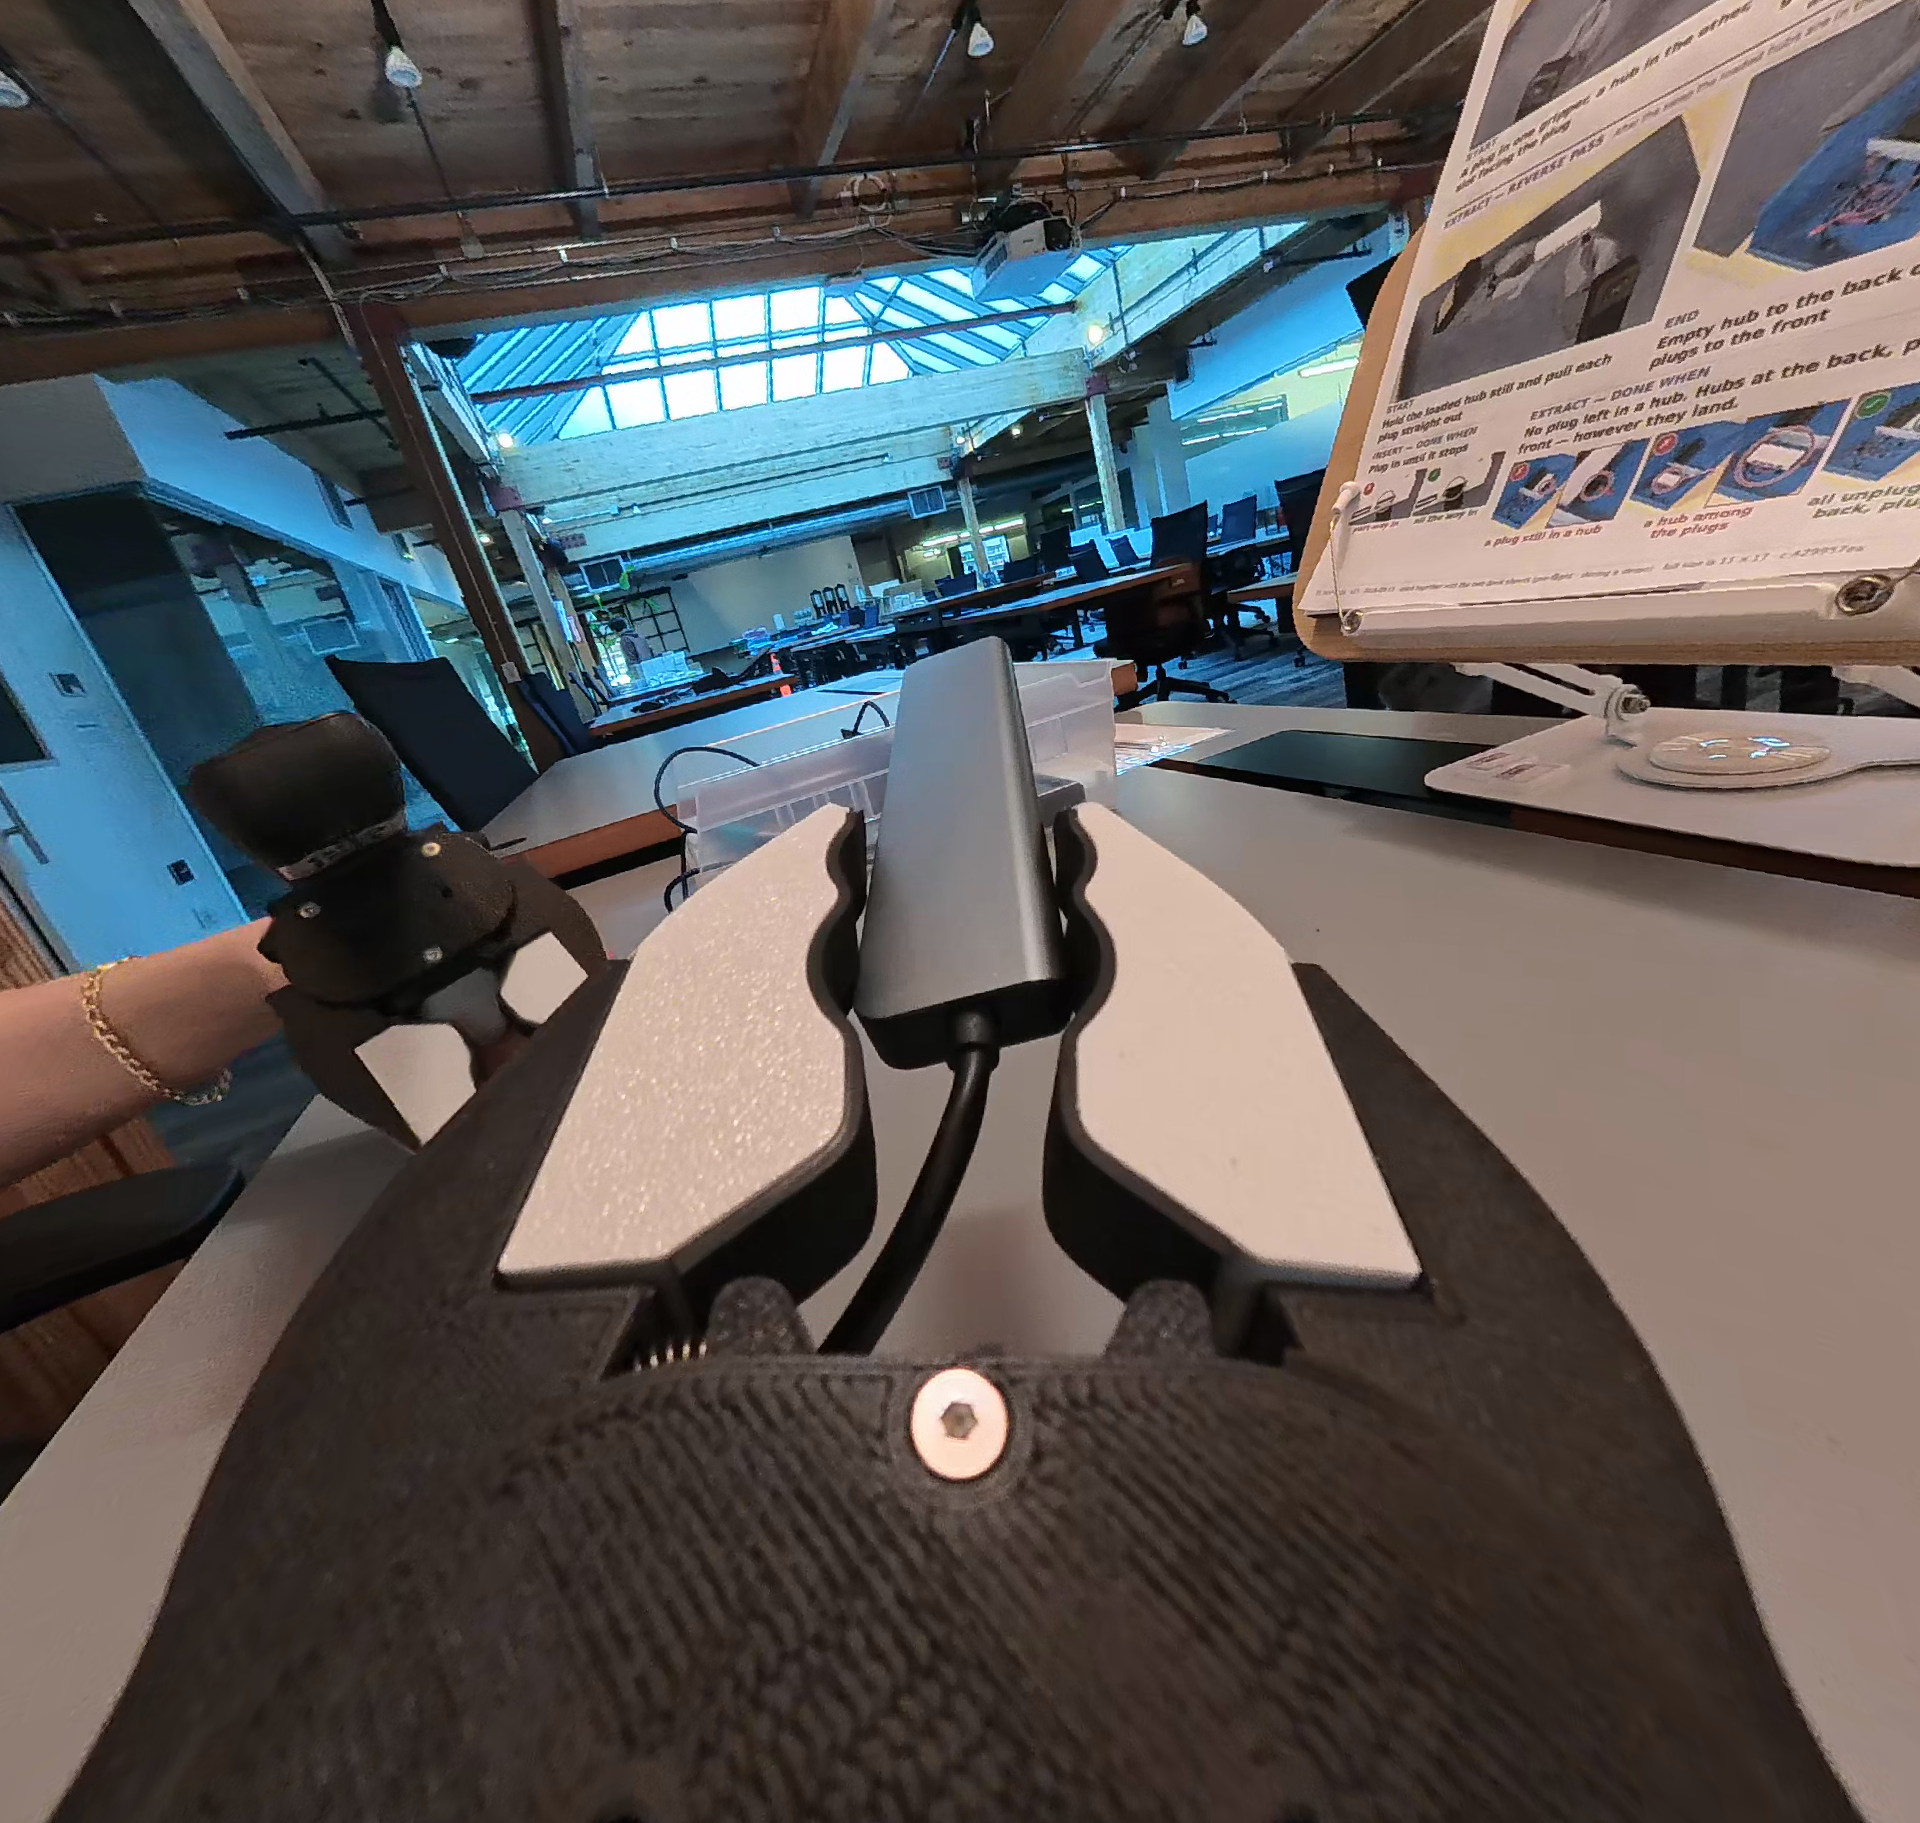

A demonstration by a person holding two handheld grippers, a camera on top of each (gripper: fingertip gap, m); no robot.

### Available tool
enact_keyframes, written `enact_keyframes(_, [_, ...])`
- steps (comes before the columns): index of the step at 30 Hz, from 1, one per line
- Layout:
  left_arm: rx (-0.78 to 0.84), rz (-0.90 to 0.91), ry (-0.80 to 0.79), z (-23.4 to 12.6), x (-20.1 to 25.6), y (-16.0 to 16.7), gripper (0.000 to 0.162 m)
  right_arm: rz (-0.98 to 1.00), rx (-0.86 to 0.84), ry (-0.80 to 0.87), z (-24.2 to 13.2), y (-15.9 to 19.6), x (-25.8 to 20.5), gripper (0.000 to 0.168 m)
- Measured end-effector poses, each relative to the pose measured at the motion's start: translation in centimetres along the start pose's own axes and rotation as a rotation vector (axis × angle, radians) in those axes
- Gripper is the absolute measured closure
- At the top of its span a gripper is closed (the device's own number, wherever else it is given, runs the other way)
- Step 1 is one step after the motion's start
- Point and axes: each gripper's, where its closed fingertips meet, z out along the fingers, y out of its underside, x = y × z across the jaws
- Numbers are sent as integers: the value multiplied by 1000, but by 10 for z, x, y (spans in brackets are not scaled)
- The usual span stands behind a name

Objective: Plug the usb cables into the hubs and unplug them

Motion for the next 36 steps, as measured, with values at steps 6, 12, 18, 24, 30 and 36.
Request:
enact_keyframes(6, [51,-128,-57,10,-12,-8,149,21,-6,-10,1,1,1,133])
enact_keyframes(12, [50,-173,-146,10,-16,-12,149,54,13,-19,-1,-1,3,133])
enact_keyframes(18, [360,-380,-4,-31,-16,-62,149,42,13,-15,-1,-1,3,133])
enact_keyframes(24, [878,-500,542,-105,8,-113,149,42,3,-13,0,0,3,133])
enact_keyframes(30, [1087,-560,856,-138,19,-124,149,44,3,-12,1,0,4,133])
enact_keyframes(36, [1049,-613,962,-118,21,-117,149,40,3,-11,0,0,3,133])
